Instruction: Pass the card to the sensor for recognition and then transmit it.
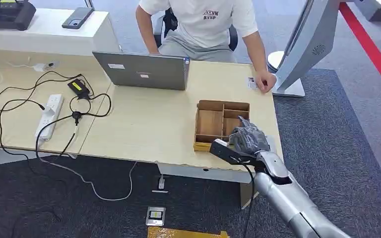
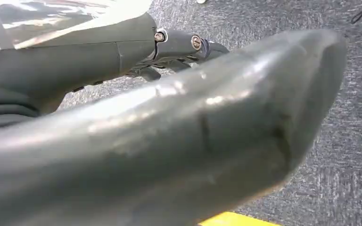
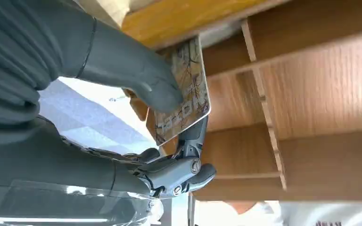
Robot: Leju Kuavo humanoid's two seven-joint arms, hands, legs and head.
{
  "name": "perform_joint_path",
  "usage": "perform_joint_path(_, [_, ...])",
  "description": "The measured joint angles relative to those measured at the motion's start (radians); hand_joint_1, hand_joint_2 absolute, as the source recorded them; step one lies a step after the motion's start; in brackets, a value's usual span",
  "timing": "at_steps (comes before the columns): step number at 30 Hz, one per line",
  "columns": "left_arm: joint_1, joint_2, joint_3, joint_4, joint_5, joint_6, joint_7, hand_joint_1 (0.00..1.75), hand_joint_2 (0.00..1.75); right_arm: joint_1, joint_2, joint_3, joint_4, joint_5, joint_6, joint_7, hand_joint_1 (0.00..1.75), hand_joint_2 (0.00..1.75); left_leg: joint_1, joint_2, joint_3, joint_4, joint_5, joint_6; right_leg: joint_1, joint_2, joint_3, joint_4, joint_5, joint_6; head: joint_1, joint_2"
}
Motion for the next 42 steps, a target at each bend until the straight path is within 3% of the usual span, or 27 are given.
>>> perform_joint_path(8, [0.000,-0.002,0.000,0.000,-0.003,0.010,-0.026,0.00,0.00,-0.052,0.000,-0.061,-0.040,-0.046,-0.143,-0.068,1.75,1.75,0.000,0.000,0.000,0.000,0.000,0.000,0.000,0.000,0.000,0.000,0.000,0.000,0.000,0.000])
perform_joint_path(17, [0.001,-0.005,0.000,0.000,-0.012,0.012,-0.035,0.00,0.00,-0.154,-0.018,-0.155,-0.088,-0.062,-0.146,-0.102,1.75,1.75,-0.001,0.000,0.000,0.000,0.000,0.000,0.000,0.000,0.000,0.000,0.001,0.000,0.000,0.000])
perform_joint_path(22, [0.001,-0.002,0.000,0.000,-0.034,-0.002,-0.052,0.00,0.00,-0.230,-0.021,-0.167,-0.077,-0.058,-0.117,-0.130,1.75,1.75,-0.001,0.000,-0.001,0.000,0.000,0.000,0.000,0.000,0.000,0.000,0.001,0.000,0.000,0.000])
perform_joint_path(26, [-0.001,0.010,-0.003,0.000,-0.063,-0.029,-0.065,0.00,0.00,-0.336,0.003,-0.169,0.009,-0.056,-0.106,-0.183,1.75,1.75,-0.001,0.000,-0.001,0.000,0.001,0.000,0.000,0.000,-0.001,0.001,0.001,0.000,0.000,0.000])
perform_joint_path(31, [-0.002,0.025,-0.012,0.000,-0.094,-0.044,-0.068,0.00,0.00,-0.466,0.032,-0.161,0.138,-0.020,-0.109,-0.191,1.75,1.75,-0.001,0.000,-0.001,0.000,0.001,-0.001,0.000,0.000,-0.001,0.001,0.001,0.000,0.000,0.000])
perform_joint_path(42, [-0.004,0.039,-0.042,0.000,-0.116,-0.047,-0.061,0.00,0.00,-0.623,0.110,-0.120,0.347,0.092,-0.053,-0.108,1.75,1.75,0.000,0.000,-0.002,0.000,0.001,-0.001,0.000,0.000,-0.001,0.001,0.001,0.000,0.000,0.000])
